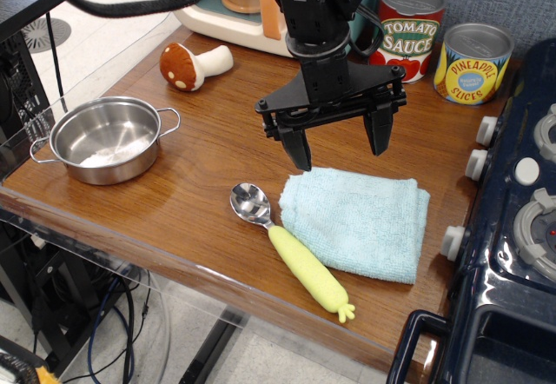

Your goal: PICK UP THE SPOON AND PUT ANOTHER SIDE OF THE TABLE

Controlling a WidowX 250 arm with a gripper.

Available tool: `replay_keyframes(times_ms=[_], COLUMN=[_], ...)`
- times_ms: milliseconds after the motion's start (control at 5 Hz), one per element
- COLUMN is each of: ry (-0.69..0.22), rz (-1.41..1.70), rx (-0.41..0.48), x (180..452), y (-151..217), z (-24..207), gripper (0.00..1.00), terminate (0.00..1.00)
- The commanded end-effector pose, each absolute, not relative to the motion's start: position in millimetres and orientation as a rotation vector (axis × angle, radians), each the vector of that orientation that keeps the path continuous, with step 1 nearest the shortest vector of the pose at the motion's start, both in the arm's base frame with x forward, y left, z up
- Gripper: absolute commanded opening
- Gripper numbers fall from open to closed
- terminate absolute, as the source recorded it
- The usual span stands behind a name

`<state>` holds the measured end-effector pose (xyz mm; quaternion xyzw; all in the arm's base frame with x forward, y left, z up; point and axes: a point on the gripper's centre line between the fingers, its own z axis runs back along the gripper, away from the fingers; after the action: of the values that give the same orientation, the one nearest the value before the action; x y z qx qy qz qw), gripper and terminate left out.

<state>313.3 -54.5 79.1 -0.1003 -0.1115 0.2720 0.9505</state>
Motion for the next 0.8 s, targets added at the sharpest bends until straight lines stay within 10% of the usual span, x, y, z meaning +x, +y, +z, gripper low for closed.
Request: replay_keyframes(times_ms=[0, 600], ry=[-0.227, -0.257], rz=[0.553, 0.544], rx=[-0.204, -0.187], x=[313.3, 253.3], y=[-54.5, -60.9], z=[79.1, 93.3], gripper=[1.00, 1.00], terminate=[0.00, 0.00])
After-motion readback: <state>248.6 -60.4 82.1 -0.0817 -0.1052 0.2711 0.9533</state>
